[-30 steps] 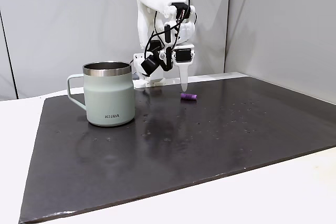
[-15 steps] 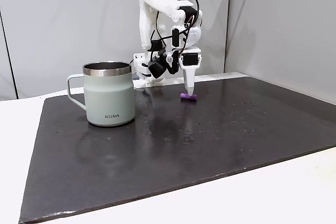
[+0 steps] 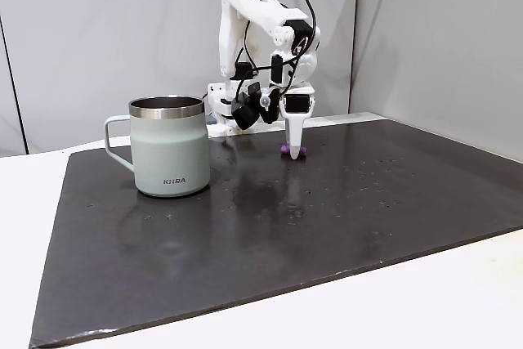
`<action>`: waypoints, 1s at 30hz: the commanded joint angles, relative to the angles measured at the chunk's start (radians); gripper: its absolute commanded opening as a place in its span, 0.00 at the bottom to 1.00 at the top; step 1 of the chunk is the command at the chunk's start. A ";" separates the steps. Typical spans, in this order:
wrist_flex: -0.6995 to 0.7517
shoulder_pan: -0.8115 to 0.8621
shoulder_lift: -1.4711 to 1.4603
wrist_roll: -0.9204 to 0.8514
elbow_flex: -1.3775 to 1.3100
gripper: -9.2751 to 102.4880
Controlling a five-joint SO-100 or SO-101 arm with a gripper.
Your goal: Grasp a pengrip and put it in the cup.
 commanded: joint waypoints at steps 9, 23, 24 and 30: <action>0.017 0.023 -0.041 -0.028 -0.067 0.12; 0.308 0.179 0.067 -0.143 -0.307 0.08; 0.351 0.210 0.072 -0.170 -0.345 0.08; 0.390 0.413 0.221 -0.374 -0.397 0.08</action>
